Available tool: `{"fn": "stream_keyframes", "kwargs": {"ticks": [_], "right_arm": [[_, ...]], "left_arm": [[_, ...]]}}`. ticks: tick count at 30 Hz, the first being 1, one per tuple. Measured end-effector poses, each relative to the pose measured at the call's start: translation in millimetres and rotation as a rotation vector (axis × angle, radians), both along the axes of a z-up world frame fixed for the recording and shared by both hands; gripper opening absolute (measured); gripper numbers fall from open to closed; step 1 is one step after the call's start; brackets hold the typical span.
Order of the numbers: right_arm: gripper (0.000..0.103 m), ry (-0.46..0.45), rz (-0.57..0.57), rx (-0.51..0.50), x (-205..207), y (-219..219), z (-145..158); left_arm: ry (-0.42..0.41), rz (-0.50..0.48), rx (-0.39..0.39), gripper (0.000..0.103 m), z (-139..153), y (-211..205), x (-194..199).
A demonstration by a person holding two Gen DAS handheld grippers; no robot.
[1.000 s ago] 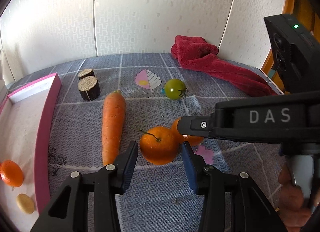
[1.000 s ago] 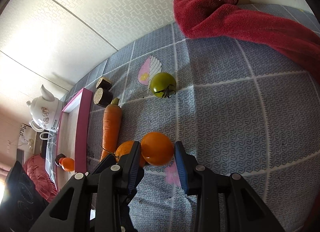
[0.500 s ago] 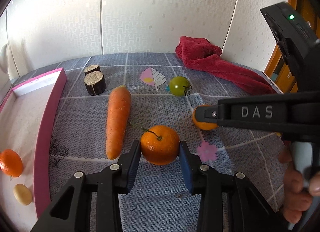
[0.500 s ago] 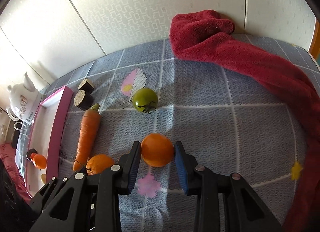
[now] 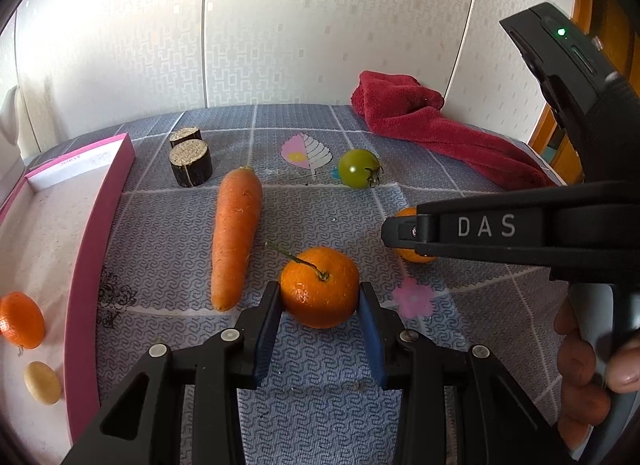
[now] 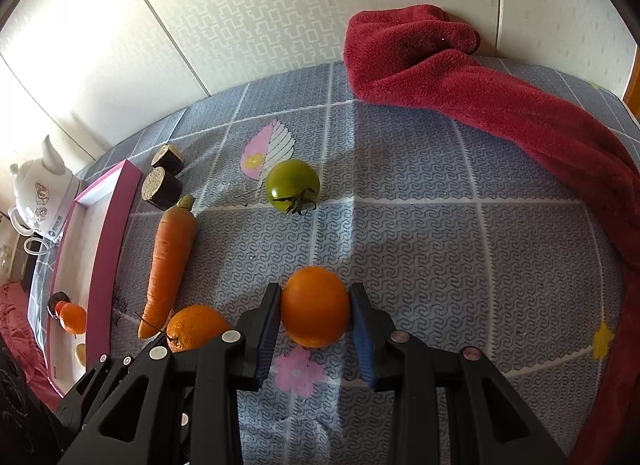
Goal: Organize fruits
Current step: 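Grasp the stemmed orange with the left tool while the right tool lifts its orange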
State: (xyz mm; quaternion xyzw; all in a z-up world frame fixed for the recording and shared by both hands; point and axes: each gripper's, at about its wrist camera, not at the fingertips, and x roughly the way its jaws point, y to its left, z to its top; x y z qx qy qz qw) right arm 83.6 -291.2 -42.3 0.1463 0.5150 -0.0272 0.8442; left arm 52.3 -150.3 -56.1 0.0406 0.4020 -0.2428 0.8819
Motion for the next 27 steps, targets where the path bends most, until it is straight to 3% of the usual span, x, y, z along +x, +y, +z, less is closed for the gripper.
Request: {"fn": "stream_keyframes", "kwargs": {"ticks": [11,27], "right_arm": [[0.034,0.001,0.017,-0.061,0.9,10.3,-1.7],[0.034,-0.040,0.024,-0.084,-4.9,16.8,8.5]], "left_arm": [[-0.010,0.028,0.010,0.037,4.2,7.2,-10.1],[-0.063,0.098,-0.075,0.037,31.6,26.5,-13.4]]}}
